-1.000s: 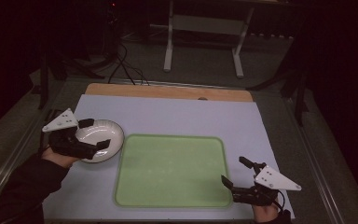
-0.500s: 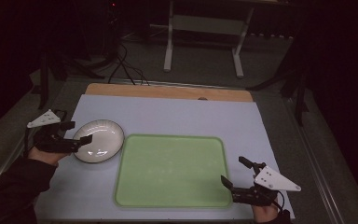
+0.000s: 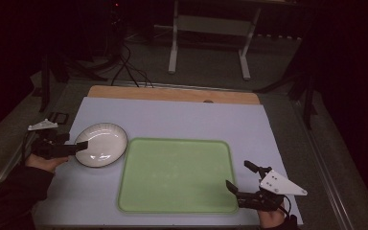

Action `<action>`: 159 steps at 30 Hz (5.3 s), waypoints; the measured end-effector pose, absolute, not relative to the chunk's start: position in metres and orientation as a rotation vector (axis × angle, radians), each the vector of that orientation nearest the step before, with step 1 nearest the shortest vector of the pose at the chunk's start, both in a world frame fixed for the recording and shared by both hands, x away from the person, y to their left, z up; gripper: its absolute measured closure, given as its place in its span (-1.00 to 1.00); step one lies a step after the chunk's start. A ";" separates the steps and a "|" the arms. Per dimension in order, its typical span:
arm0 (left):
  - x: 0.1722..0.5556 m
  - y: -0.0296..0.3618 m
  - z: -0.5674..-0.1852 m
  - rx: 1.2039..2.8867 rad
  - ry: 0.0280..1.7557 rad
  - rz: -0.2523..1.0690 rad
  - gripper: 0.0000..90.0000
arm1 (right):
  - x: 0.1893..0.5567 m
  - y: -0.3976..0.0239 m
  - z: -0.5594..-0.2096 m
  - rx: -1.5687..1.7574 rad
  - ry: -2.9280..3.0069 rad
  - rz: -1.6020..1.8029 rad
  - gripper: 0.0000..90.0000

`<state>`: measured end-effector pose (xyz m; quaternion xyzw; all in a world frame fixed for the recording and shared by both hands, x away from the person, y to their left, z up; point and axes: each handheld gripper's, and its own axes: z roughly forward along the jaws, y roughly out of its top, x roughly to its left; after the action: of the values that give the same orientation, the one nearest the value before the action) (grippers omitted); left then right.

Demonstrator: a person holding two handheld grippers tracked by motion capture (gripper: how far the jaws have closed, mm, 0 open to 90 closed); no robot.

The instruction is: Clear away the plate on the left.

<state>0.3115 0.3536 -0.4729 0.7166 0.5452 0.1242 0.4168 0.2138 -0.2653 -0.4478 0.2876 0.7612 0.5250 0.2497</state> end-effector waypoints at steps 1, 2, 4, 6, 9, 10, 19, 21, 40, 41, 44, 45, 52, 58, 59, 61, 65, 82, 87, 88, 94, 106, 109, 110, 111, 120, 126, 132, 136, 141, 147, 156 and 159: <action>0.312 0.355 -0.475 1.794 1.387 0.305 -0.87 | 0.214 -0.265 -0.448 0.781 2.076 1.429 -0.70; 0.312 0.355 -0.475 1.794 1.387 0.305 -0.86 | 0.214 -0.265 -0.448 0.781 2.076 1.429 -0.70; 0.315 0.360 -0.482 1.764 1.445 0.274 -0.81 | 0.214 -0.264 -0.448 0.777 2.082 1.426 -0.70; 0.318 0.365 -0.488 1.726 1.499 0.245 -0.74 | 0.214 -0.263 -0.448 0.772 2.084 1.425 -0.70; 0.321 0.370 -0.494 1.703 1.548 0.200 -0.67 | 0.214 -0.263 -0.448 0.773 2.084 1.426 -0.70; 0.322 0.371 -0.496 1.698 1.561 0.195 -0.64 | 0.214 -0.263 -0.448 0.774 2.084 1.426 -0.70; 0.328 0.376 -0.505 1.672 1.686 0.152 -0.16 | 0.214 -0.263 -0.449 0.775 2.087 1.423 -0.69; 0.329 0.377 -0.506 1.669 1.713 0.131 -0.16 | 0.214 -0.262 -0.449 0.775 2.088 1.422 -0.69; 0.343 0.385 -0.519 1.629 1.803 -0.014 0.47 | 0.215 -0.261 -0.450 0.776 2.100 1.411 -0.69; 0.343 0.385 -0.519 1.629 1.803 -0.014 0.50 | 0.215 -0.261 -0.450 0.775 2.101 1.411 -0.69; 0.344 0.385 -0.521 1.626 1.815 -0.027 0.55 | 0.215 -0.261 -0.450 0.775 2.104 1.409 -0.69; 0.346 0.385 -0.522 1.612 1.823 -0.050 0.65 | 0.215 -0.261 -0.450 0.778 2.104 1.409 -0.69; 0.347 0.386 -0.525 1.590 1.844 -0.072 0.79 | 0.215 -0.261 -0.451 0.782 2.107 1.405 -0.68; 0.349 0.390 -0.527 1.549 1.852 -0.120 0.83 | 0.216 -0.261 -0.451 0.784 2.106 1.405 -0.68; 0.350 0.389 -0.527 1.537 1.859 -0.122 0.84 | 0.216 -0.261 -0.451 0.785 2.106 1.406 -0.68; 0.350 0.389 -0.527 1.526 1.865 -0.125 0.85 | 0.216 -0.261 -0.451 0.785 2.106 1.407 -0.68; 0.352 0.388 -0.527 1.482 1.888 -0.132 0.89 | 0.216 -0.262 -0.451 0.790 2.101 1.410 -0.68; 0.344 0.397 -0.512 1.397 1.885 -0.121 0.87 | 0.216 -0.262 -0.450 0.791 2.096 1.414 -0.68; 0.341 0.400 -0.509 1.390 1.877 -0.120 0.87 | 0.217 -0.262 -0.450 0.792 2.095 1.414 -0.68; 0.338 0.401 -0.507 1.378 1.878 -0.117 0.87 | 0.217 -0.262 -0.450 0.792 2.095 1.415 -0.68; 0.336 0.401 -0.500 1.382 1.861 -0.116 0.87 | 0.217 -0.262 -0.450 0.790 2.095 1.415 -0.68; 0.336 0.383 -0.480 1.431 1.790 -0.117 0.87 | 0.217 -0.262 -0.450 0.794 2.094 1.419 -0.68; 0.337 0.379 -0.477 1.443 1.782 -0.119 0.87 | 0.217 -0.262 -0.450 0.794 2.094 1.420 -0.68; 0.337 0.378 -0.476 1.446 1.775 -0.120 0.87 | 0.217 -0.263 -0.450 0.794 2.094 1.420 -0.68; 0.337 0.377 -0.476 1.446 1.774 -0.121 0.87 | 0.217 -0.263 -0.450 0.795 2.095 1.421 -0.68; 0.338 0.361 -0.466 1.483 1.721 -0.137 0.87 | 0.217 -0.263 -0.450 0.796 2.090 1.424 -0.68; 0.339 0.350 -0.464 1.492 1.687 -0.167 0.87 | 0.217 -0.264 -0.450 0.796 2.089 1.424 -0.68; 0.341 0.336 -0.462 1.530 1.660 -0.179 0.86 | 0.216 -0.264 -0.449 0.792 2.087 1.424 -0.68; 0.341 0.326 -0.459 1.548 1.640 -0.191 0.86 | 0.216 -0.264 -0.449 0.789 2.087 1.423 -0.68; 0.342 0.311 -0.453 1.582 1.604 -0.205 0.86 | 0.216 -0.265 -0.449 0.790 2.087 1.424 -0.68; 0.343 0.291 -0.448 1.615 1.550 -0.241 0.86 | 0.216 -0.265 -0.449 0.788 2.086 1.426 -0.68; 0.344 0.267 -0.439 1.657 1.488 -0.260 0.86 | 0.216 -0.266 -0.449 0.792 2.084 1.427 -0.68; 0.344 0.262 -0.437 1.664 1.474 -0.267 0.86 | 0.215 -0.266 -0.449 0.793 2.084 1.428 -0.68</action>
<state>0.3435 0.2620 -0.4370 0.6688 0.5924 -0.1074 0.4362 0.2154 -0.2663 -0.4487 0.2903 0.7632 0.5229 0.2446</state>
